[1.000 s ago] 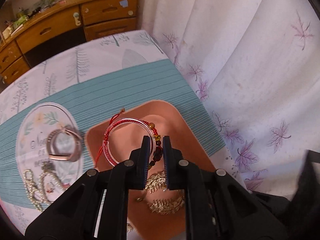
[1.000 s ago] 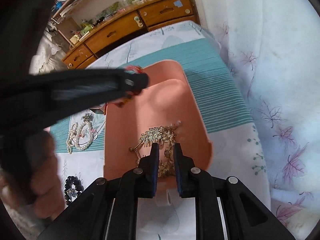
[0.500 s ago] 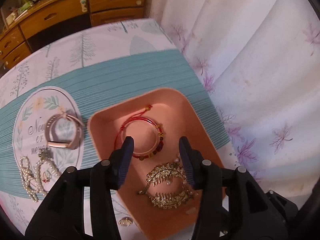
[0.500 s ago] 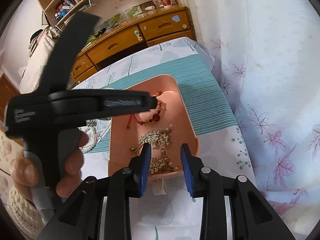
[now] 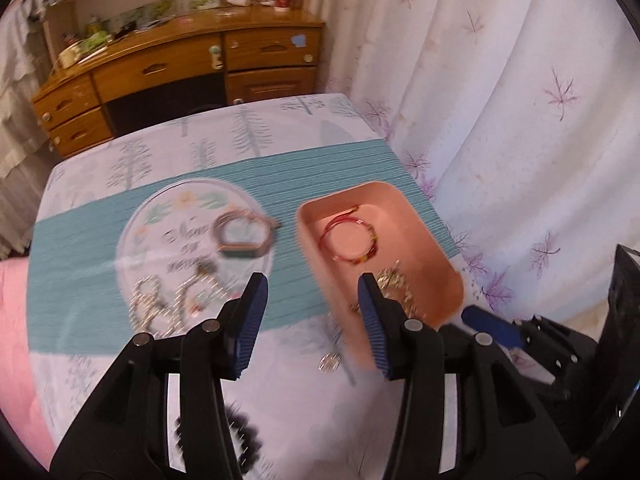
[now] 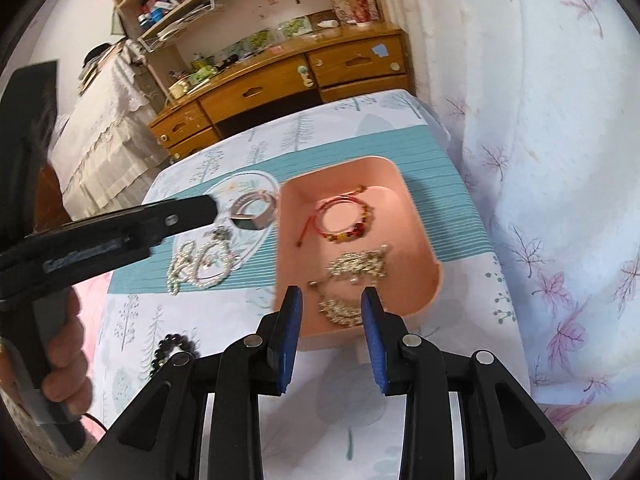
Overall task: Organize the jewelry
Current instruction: 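Withdraw both grippers from the tray and lower them toward the black bead bracelet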
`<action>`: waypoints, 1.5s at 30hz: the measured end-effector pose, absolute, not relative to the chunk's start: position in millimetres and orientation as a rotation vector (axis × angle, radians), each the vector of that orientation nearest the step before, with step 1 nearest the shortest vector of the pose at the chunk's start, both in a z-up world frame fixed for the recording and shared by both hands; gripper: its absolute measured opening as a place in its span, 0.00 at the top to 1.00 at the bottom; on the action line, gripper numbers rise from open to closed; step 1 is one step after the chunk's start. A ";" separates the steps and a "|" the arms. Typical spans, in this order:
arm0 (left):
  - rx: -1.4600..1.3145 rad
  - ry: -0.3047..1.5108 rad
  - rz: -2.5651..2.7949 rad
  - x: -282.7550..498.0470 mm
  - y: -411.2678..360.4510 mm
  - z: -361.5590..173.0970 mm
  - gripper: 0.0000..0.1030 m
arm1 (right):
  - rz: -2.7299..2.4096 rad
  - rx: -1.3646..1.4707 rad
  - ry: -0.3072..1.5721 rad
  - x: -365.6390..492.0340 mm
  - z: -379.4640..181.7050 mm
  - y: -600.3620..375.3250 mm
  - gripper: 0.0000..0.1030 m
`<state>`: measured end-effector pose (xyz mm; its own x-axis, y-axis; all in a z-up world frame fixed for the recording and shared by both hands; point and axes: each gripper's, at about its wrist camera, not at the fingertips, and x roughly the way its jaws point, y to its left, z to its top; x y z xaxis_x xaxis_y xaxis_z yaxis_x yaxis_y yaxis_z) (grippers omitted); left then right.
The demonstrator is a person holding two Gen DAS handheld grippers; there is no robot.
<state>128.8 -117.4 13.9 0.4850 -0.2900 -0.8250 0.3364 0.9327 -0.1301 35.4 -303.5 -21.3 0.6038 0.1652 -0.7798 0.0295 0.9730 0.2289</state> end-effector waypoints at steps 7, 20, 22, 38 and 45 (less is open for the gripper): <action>0.036 0.959 -0.318 87.7 -60.4 33.4 0.53 | 0.129 0.164 0.898 17.0 3.4 -268.5 0.70; -0.024 0.829 -0.208 13.4 24.9 60.6 0.32 | 0.293 0.050 0.950 3.0 19.1 -188.9 0.70; -0.009 0.827 -0.187 3.6 31.5 56.0 0.32 | 0.325 0.032 0.970 2.0 17.2 -173.6 0.70; -0.058 0.941 0.045 -5.3 84.7 -58.2 0.32 | 0.510 -0.101 1.109 9.3 -56.3 -84.6 0.70; -0.080 0.960 0.087 5.1 97.5 -88.3 0.32 | 0.542 -0.136 1.160 19.5 -91.7 -65.6 0.70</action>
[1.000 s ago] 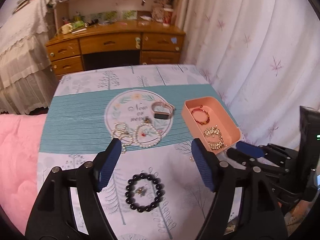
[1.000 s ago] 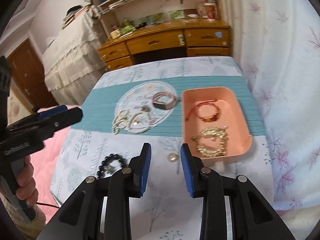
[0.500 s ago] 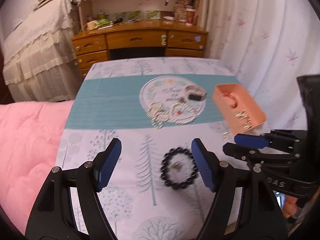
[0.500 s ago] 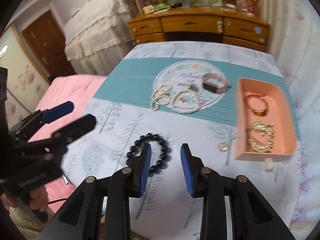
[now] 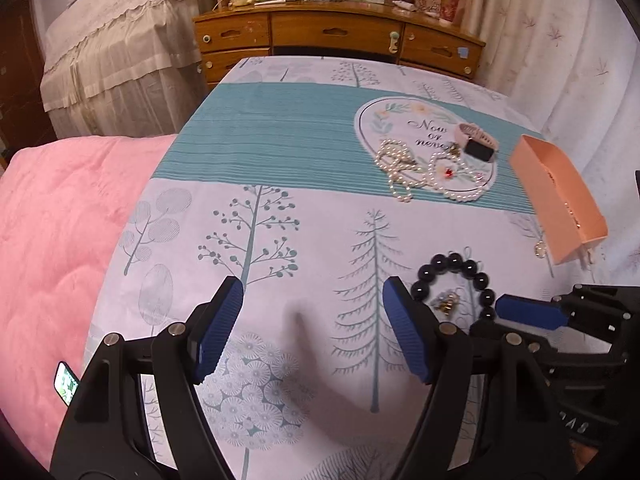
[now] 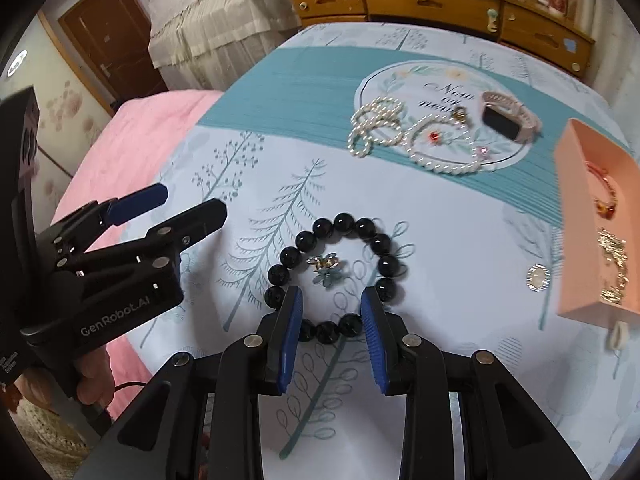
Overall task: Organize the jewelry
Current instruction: 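Withdraw both grippers from the tray and lower them toward the black bead bracelet, then grasp the silver charm with the right gripper while the left gripper grasps the black bead bracelet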
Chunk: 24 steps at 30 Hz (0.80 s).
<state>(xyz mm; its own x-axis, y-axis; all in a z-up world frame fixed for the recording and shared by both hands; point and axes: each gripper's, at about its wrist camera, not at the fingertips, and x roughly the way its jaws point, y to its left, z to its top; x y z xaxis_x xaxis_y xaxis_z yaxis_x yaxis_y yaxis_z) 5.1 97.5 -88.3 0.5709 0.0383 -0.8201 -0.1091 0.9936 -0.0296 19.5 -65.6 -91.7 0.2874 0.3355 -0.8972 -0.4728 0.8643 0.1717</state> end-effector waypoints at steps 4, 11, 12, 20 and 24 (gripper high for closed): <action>-0.115 0.976 0.078 9.5 104.3 -95.8 0.32 | 0.555 -0.168 1.170 24.4 -104.9 -51.4 0.70; -0.156 0.984 0.086 11.2 119.6 -100.9 0.32 | 0.530 -0.225 1.153 33.5 -118.4 -36.0 0.70; -0.157 0.985 0.085 12.4 119.6 -102.1 0.32 | 0.528 -0.230 1.154 33.9 -120.4 -34.5 0.70; -0.138 0.985 0.065 10.5 115.6 -102.6 0.32 | 0.497 -0.333 1.071 30.9 -122.3 -23.0 0.77; -0.121 0.986 0.055 10.6 110.3 -101.0 0.32 | 0.499 -0.341 1.051 26.3 -119.2 -26.0 0.78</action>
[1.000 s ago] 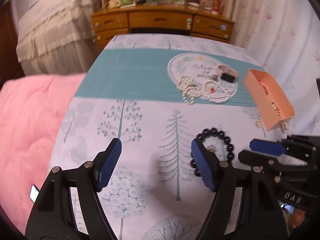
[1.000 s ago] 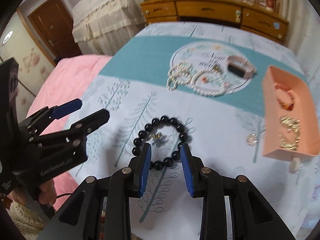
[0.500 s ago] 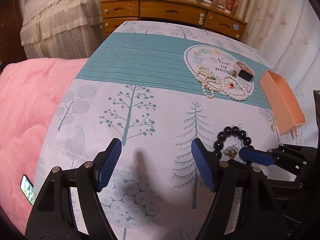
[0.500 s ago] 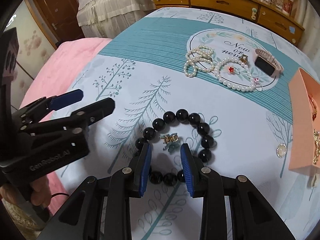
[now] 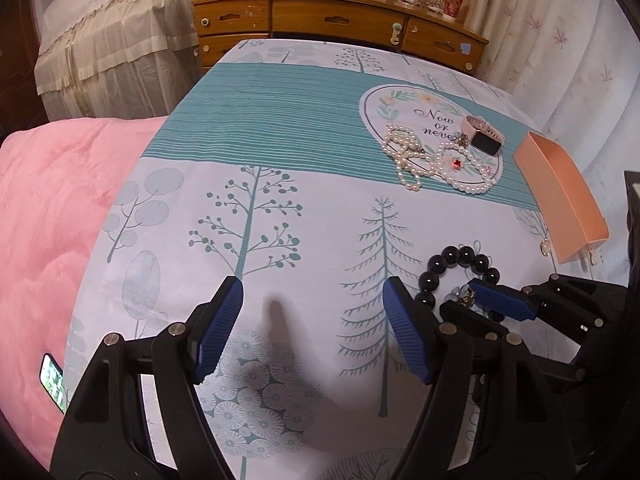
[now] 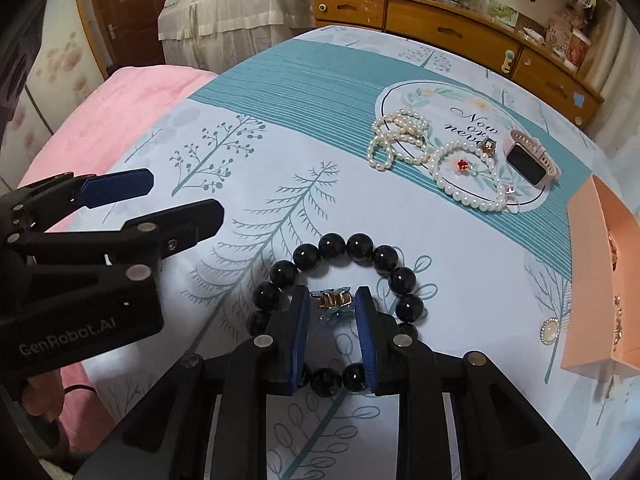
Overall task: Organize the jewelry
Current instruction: 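Grasp the silver charm with the right gripper while the left gripper grasps the black bead bracelet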
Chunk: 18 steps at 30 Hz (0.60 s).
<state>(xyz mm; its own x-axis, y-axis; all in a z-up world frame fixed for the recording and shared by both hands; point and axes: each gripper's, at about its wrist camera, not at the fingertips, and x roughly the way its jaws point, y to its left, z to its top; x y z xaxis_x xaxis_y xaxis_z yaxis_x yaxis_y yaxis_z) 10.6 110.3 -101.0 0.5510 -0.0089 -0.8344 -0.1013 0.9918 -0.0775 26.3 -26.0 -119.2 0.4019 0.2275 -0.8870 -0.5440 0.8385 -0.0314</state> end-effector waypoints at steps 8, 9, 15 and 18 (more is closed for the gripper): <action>-0.066 1.016 -0.034 12.8 81.3 -100.8 0.32 | 0.411 -0.190 0.952 33.7 -80.0 -76.6 0.78; -0.069 1.031 -0.050 14.9 78.0 -102.9 0.32 | 0.399 -0.179 0.950 35.5 -77.4 -84.0 0.78; -0.101 1.140 -0.118 35.8 62.3 -117.0 0.41 | 0.363 -0.122 0.967 41.6 -75.9 -117.6 0.78; -0.070 1.191 -0.135 47.6 54.3 -121.2 0.49 | 0.368 -0.102 0.967 41.0 -76.7 -126.5 0.78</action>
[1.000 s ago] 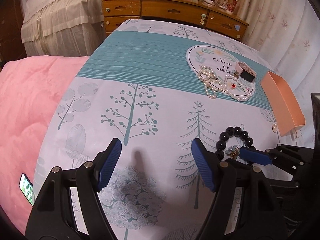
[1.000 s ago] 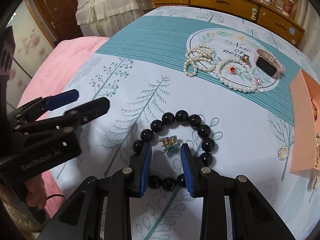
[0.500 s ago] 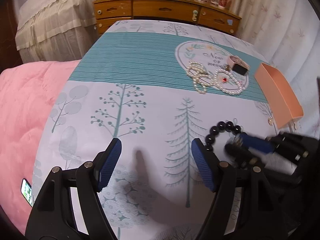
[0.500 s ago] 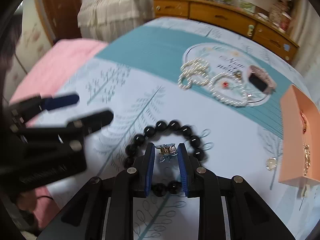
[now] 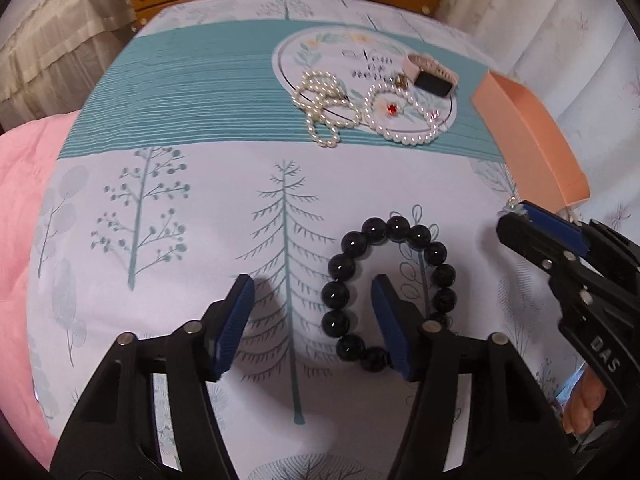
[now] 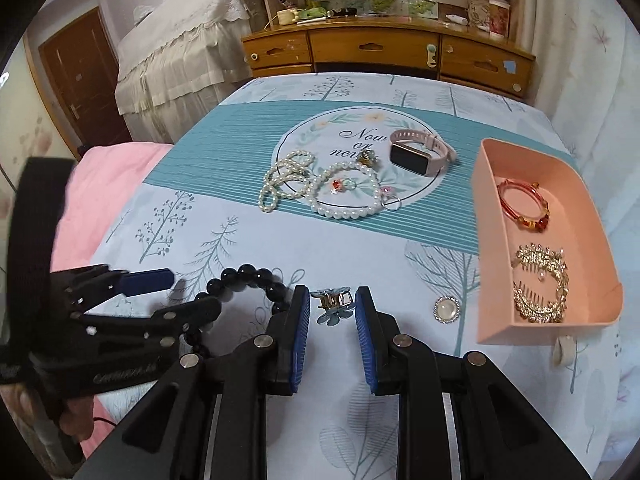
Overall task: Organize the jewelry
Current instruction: 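Grasp the silver charm with the right gripper while the left gripper grasps the black bead bracelet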
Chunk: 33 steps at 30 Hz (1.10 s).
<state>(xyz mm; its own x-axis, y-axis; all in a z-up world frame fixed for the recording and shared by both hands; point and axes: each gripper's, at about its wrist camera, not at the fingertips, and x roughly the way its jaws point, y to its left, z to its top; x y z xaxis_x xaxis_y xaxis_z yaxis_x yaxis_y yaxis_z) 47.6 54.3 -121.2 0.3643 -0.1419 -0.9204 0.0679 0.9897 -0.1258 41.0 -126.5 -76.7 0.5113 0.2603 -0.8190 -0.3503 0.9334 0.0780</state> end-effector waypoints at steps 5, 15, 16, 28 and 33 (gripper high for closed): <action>0.017 1.253 -0.160 63.4 40.8 -123.7 0.55 | 0.373 -0.072 0.959 38.8 -76.5 -134.5 0.78; 0.013 1.294 -0.225 75.8 30.3 -120.6 0.88 | 0.363 -0.022 0.962 36.5 -75.2 -146.1 0.78; -0.014 1.289 -0.231 75.6 31.3 -118.6 0.88 | 0.361 -0.020 0.958 35.7 -74.0 -147.0 0.78; -0.063 1.087 -0.249 68.8 20.7 -33.3 0.88 | 0.335 0.000 0.865 18.3 -38.0 -161.0 0.78; -0.024 0.997 -0.271 73.6 -2.6 13.4 0.88 | 0.295 0.015 0.806 13.7 -11.4 -180.5 0.78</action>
<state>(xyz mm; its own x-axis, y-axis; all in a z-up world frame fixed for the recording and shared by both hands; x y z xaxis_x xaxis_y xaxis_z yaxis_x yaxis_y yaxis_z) 73.6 -2.6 13.4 0.5119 -0.2363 -0.8259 0.2143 0.9662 -0.1436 13.7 -180.5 -11.4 0.6539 0.2658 -0.7084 -0.2544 0.9590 0.1249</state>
